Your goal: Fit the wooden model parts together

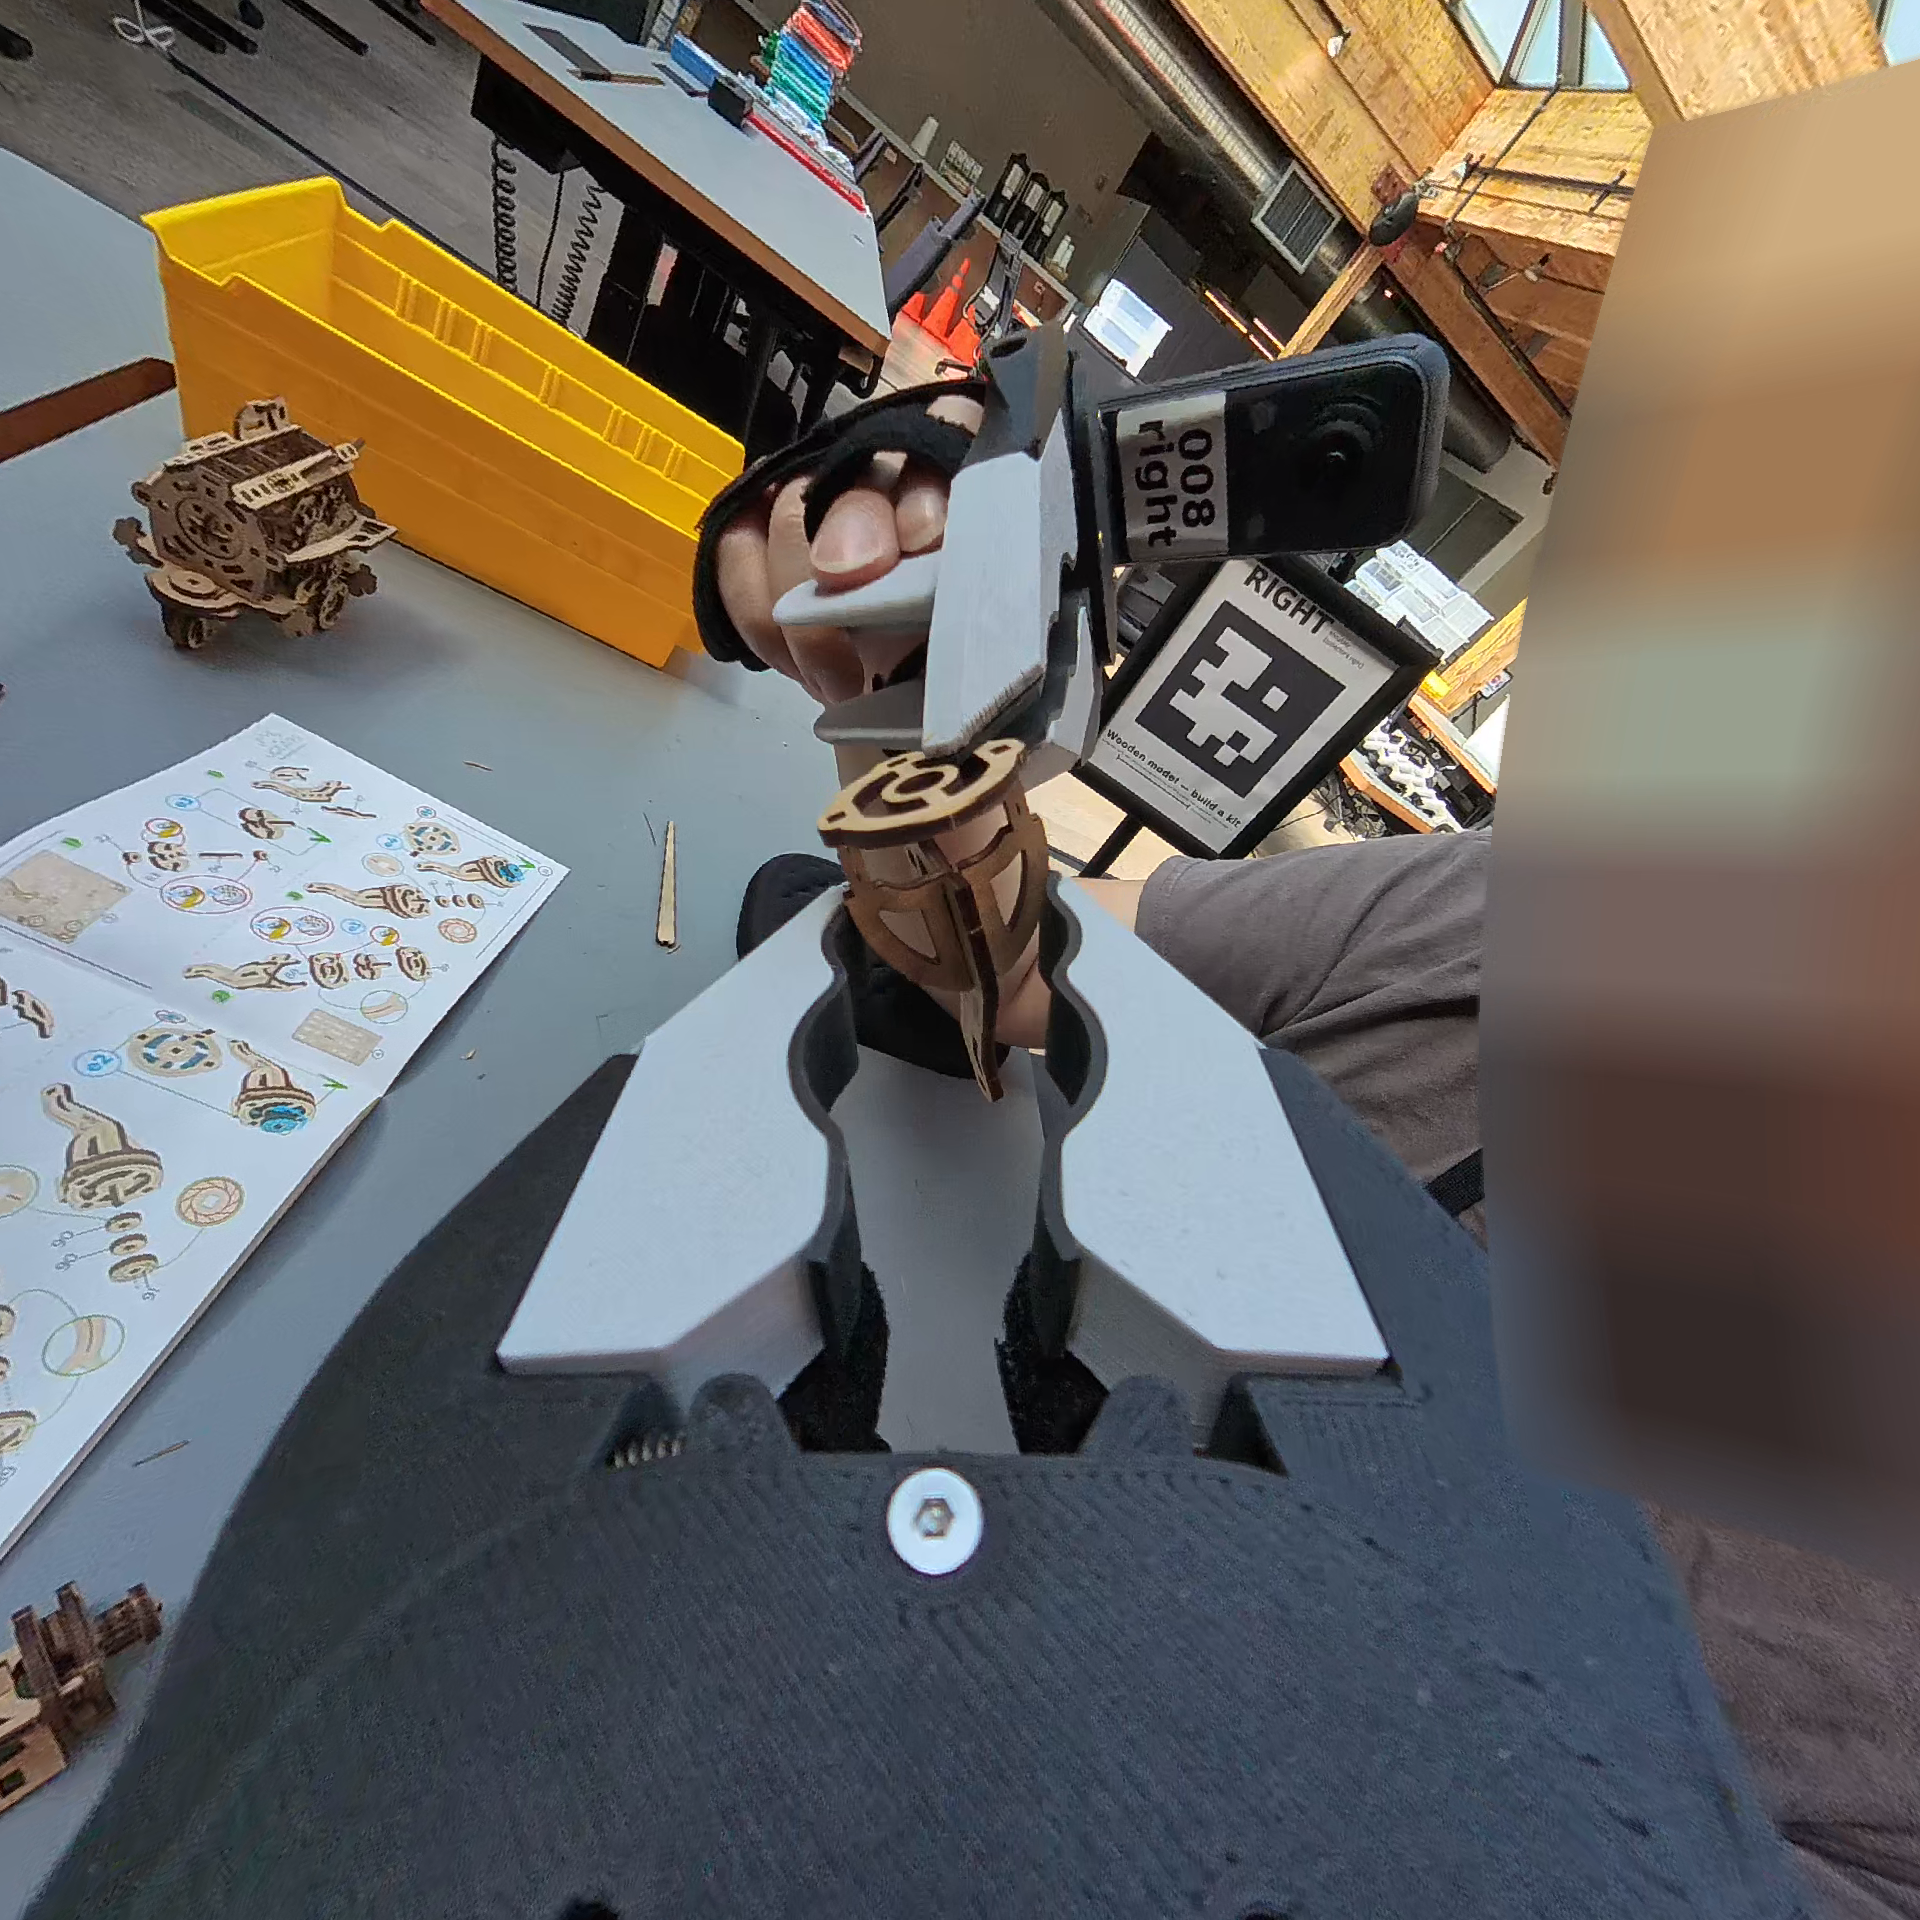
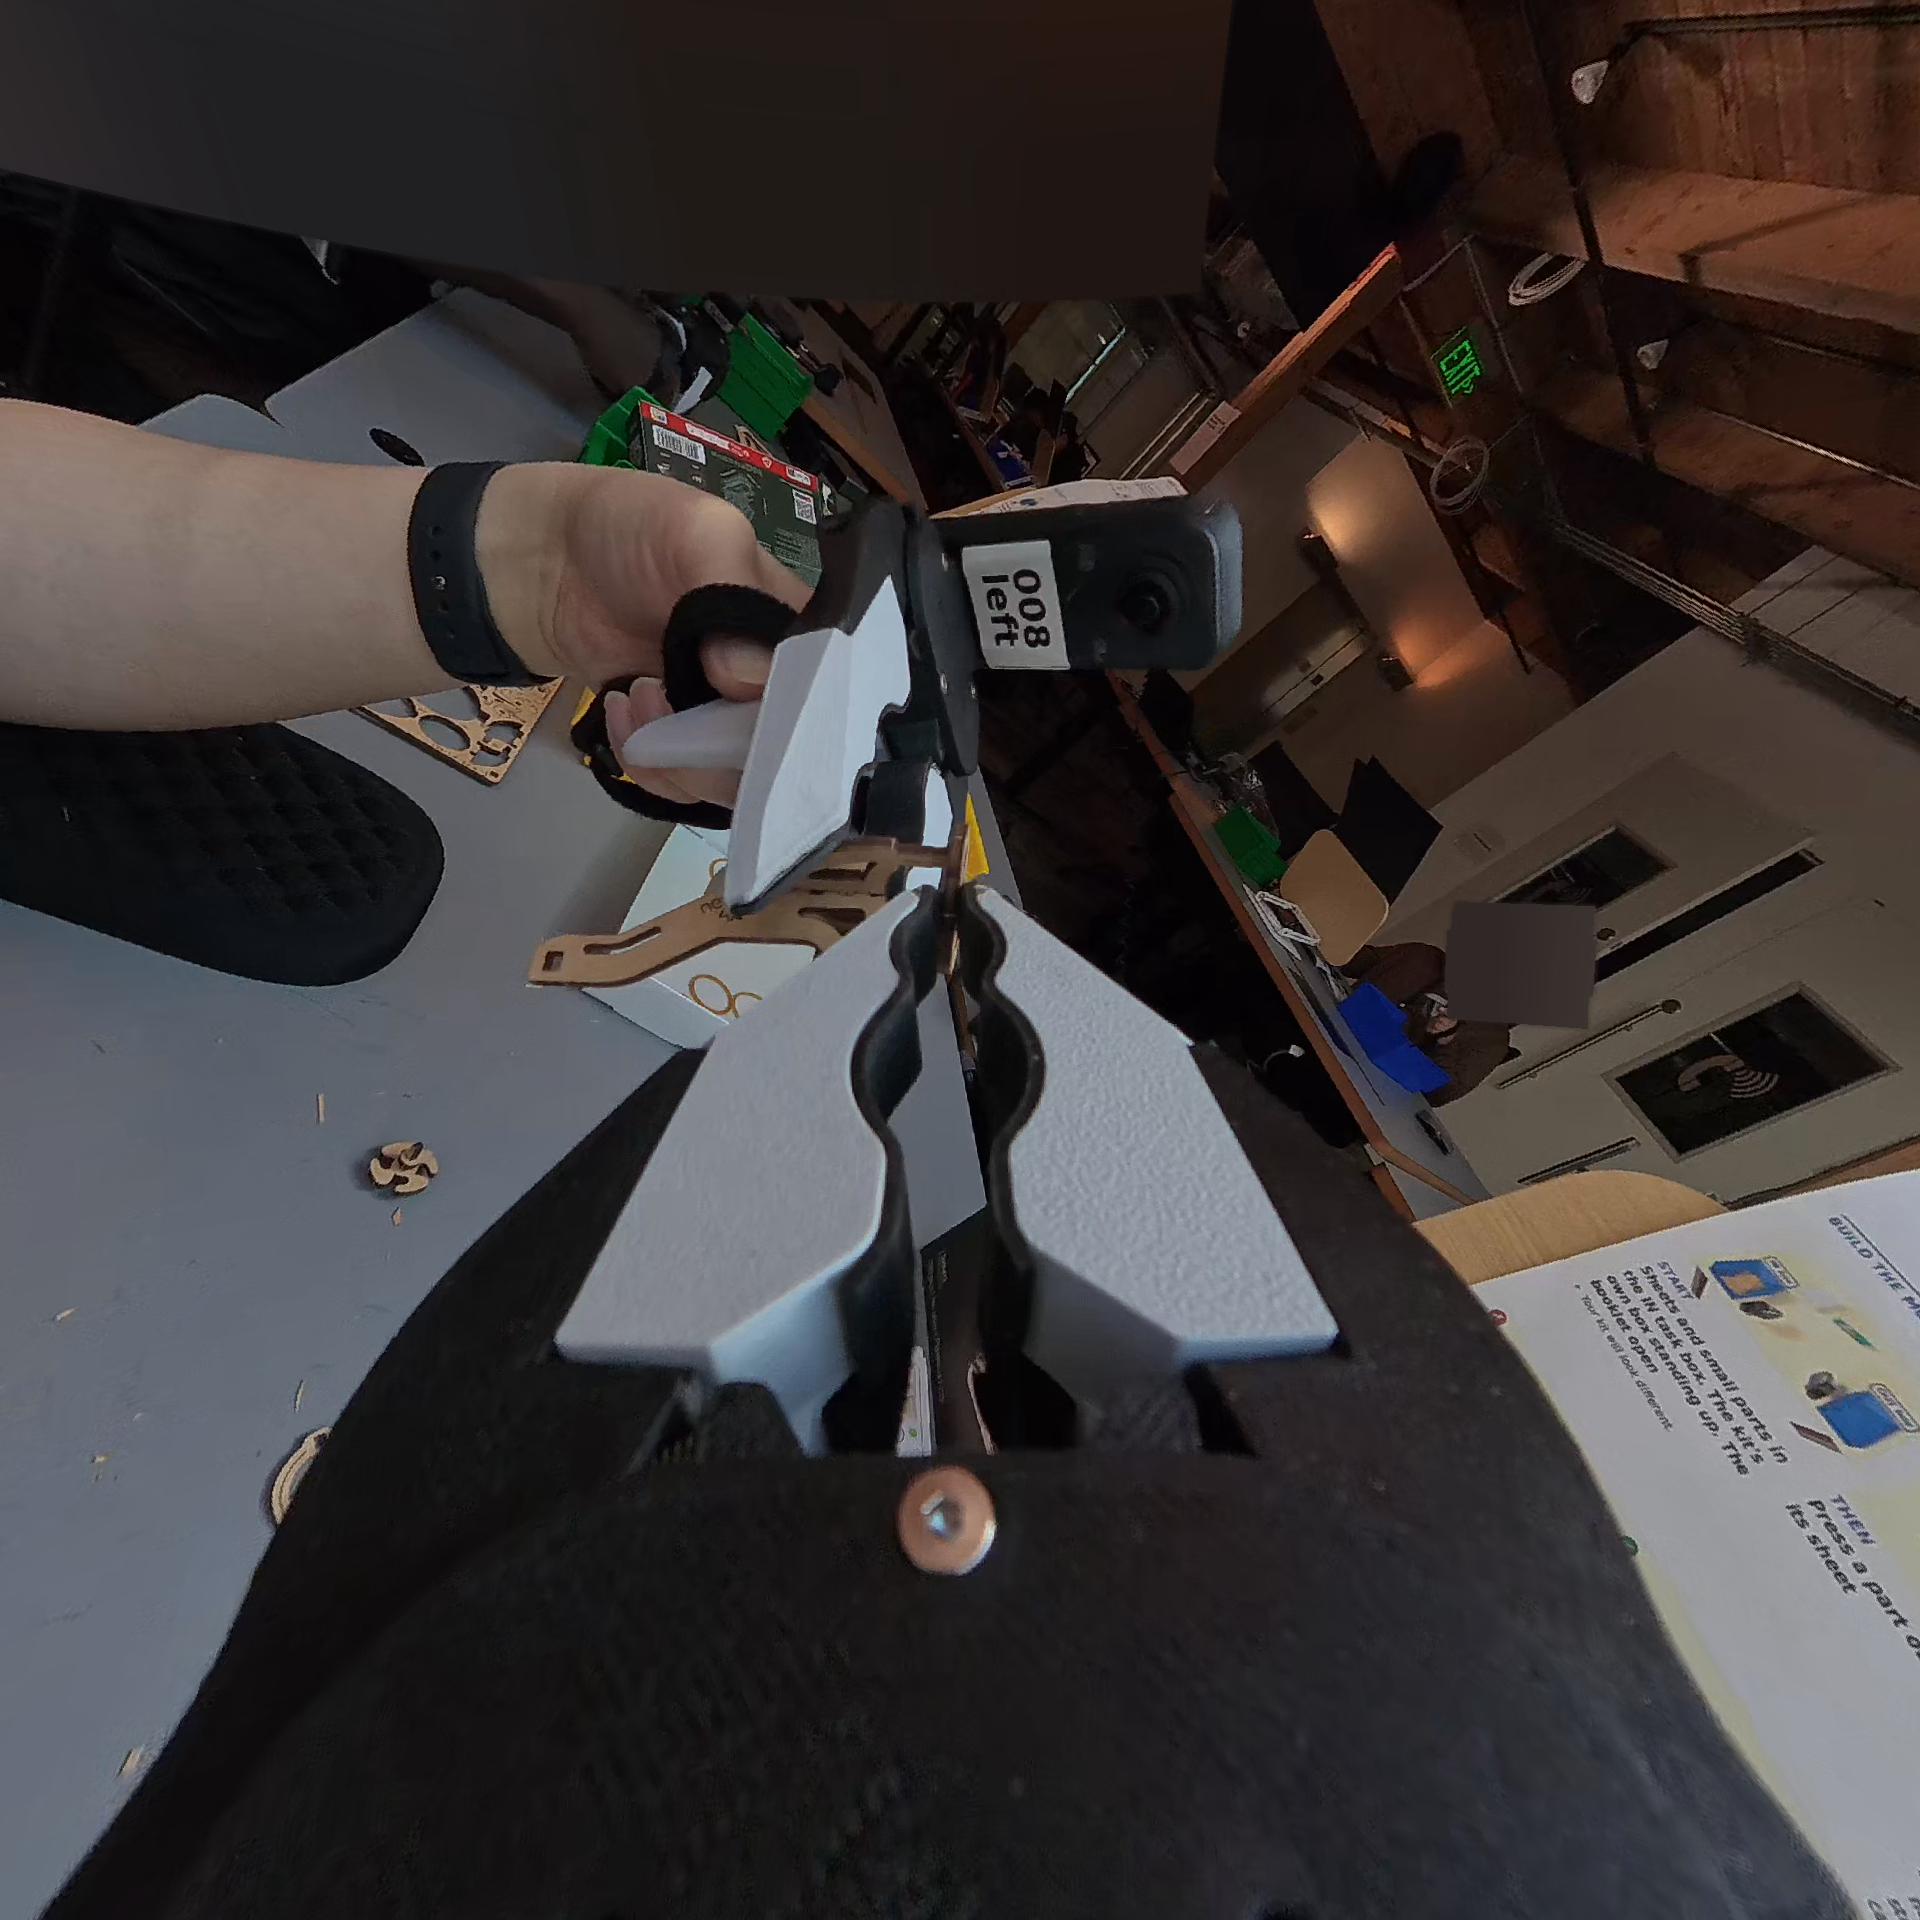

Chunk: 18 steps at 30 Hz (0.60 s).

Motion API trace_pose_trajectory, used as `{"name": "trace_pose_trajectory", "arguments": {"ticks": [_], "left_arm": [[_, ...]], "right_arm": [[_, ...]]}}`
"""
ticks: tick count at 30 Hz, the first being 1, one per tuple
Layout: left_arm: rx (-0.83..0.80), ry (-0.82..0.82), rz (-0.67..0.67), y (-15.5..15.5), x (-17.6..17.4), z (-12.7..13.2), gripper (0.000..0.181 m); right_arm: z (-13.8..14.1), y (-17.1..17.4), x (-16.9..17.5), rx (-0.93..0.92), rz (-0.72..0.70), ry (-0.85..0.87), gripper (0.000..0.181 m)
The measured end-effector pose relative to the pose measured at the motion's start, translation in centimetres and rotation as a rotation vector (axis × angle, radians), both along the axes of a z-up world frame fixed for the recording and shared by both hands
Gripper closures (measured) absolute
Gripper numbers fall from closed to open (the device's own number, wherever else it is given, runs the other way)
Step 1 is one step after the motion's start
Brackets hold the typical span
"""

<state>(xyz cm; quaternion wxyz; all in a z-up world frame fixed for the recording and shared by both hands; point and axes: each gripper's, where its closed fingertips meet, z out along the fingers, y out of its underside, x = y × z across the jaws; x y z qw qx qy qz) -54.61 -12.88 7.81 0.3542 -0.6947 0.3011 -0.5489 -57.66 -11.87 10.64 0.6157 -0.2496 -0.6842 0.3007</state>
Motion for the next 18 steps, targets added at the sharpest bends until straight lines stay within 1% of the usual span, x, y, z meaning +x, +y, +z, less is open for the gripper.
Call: {"name": "trace_pose_trajectory", "arguments": {"ticks": [4,8,13,18], "left_arm": [[-0.022,0.042,0.002,0.05,-0.11,-0.83,0.15],[-0.04,0.042,-0.001,0.14,-0.36,-1.07,0.15],[-0.065,0.017,-0.022,0.0,-0.38,-0.89,0.15],[-0.056,0.023,0.003,0.41,-0.5,-0.96,0.15]], "right_arm": [[-0.65,0.11,-0.34,0.018,-0.023,-0.04,0.18],[-0.9,0.29,-0.55,0.007,-0.036,-0.057,0.18],[-0.9,0.24,-0.39,0.045,-0.033,-0.044,0.179],[-0.98,0.63,-0.49,0.03,-0.042,-0.044,0.179]]}}
